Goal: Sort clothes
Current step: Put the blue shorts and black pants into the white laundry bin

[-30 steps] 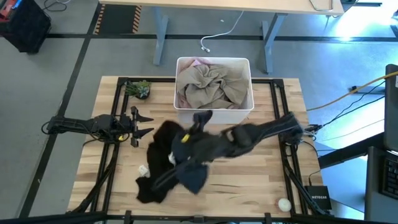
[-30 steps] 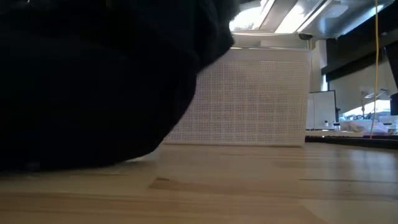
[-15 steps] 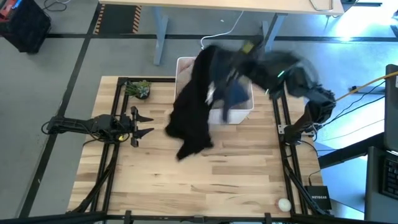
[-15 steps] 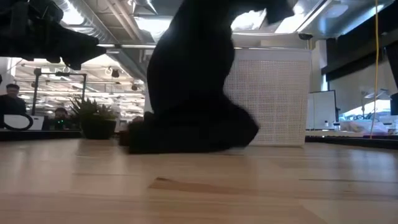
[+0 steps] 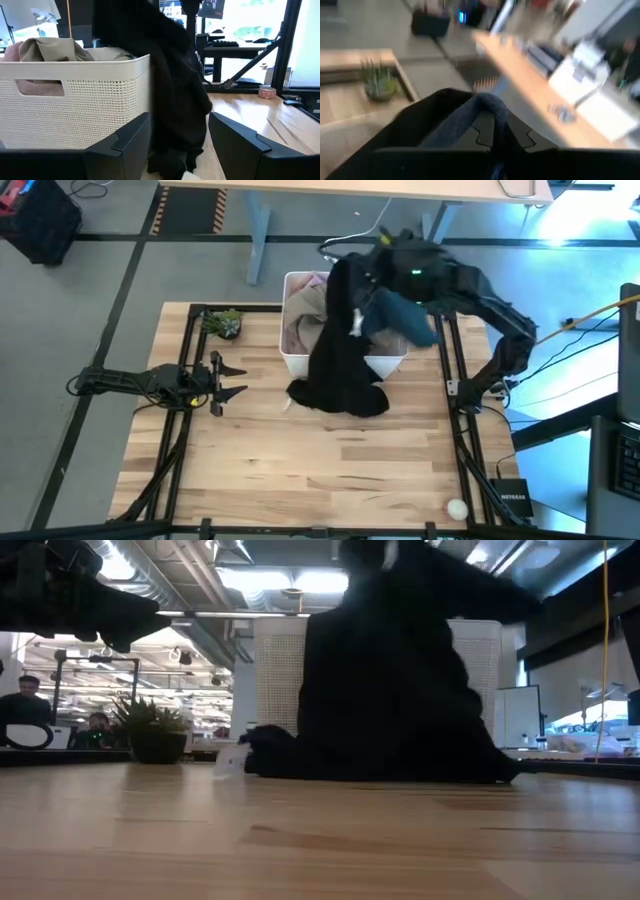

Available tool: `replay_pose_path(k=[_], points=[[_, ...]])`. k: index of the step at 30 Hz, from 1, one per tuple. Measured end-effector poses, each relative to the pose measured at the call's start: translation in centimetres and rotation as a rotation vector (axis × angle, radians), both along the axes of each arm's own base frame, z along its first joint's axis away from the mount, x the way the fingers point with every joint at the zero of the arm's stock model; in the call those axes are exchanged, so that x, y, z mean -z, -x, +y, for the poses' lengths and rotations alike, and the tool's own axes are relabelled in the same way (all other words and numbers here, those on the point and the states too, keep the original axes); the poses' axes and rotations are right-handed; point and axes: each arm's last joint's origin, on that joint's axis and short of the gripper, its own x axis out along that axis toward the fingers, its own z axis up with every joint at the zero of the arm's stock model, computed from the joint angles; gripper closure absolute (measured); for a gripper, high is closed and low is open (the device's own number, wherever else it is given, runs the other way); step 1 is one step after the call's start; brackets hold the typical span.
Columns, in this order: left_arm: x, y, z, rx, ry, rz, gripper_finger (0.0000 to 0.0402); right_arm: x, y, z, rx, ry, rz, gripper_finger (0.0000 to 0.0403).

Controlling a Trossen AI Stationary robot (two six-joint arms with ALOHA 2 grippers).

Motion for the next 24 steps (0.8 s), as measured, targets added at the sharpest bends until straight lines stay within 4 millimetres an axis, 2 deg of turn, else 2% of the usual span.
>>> replay_pose_path(k=[5, 7, 9, 11, 15, 19, 24], points=[[0.0, 0.0, 0.0, 0.0, 0.0, 0.001, 0.0204, 5.6, -1.4, -2.7, 0.026, -0.237, 0.055, 0.036], [0.0, 0.0, 0.0, 0.0, 0.0, 0.0, 0.0204, 8.2, -2.2, -3.3, 0.032, -0.316, 0.108, 0.0342], [0.0, 0.0, 0.0, 0.0, 0.0, 0.001, 0.0204, 9.4, -2.5, -3.3, 0.035, -0.335, 0.161, 0.0319], [0.0, 0.0, 0.0, 0.0, 0.0, 0.0, 0.0204, 9.0, -2.1, -3.1, 0.05, -0.323, 0.171, 0.0293], [0.0, 0.0, 0.0, 0.0, 0.0, 0.001, 0.0204, 5.7, 0.8, -2.2, 0.062, -0.326, 0.163, 0.0243], [0.0, 0.0, 0.0, 0.0, 0.0, 0.0, 0.0204, 3.1, 3.8, -0.9, 0.005, -0.44, 0.119, 0.0204], [0.0, 0.0, 0.0, 0.0, 0.0, 0.001, 0.0204, 2.5, 7.5, 1.9, -0.188, -0.612, 0.188, 0.0181]])
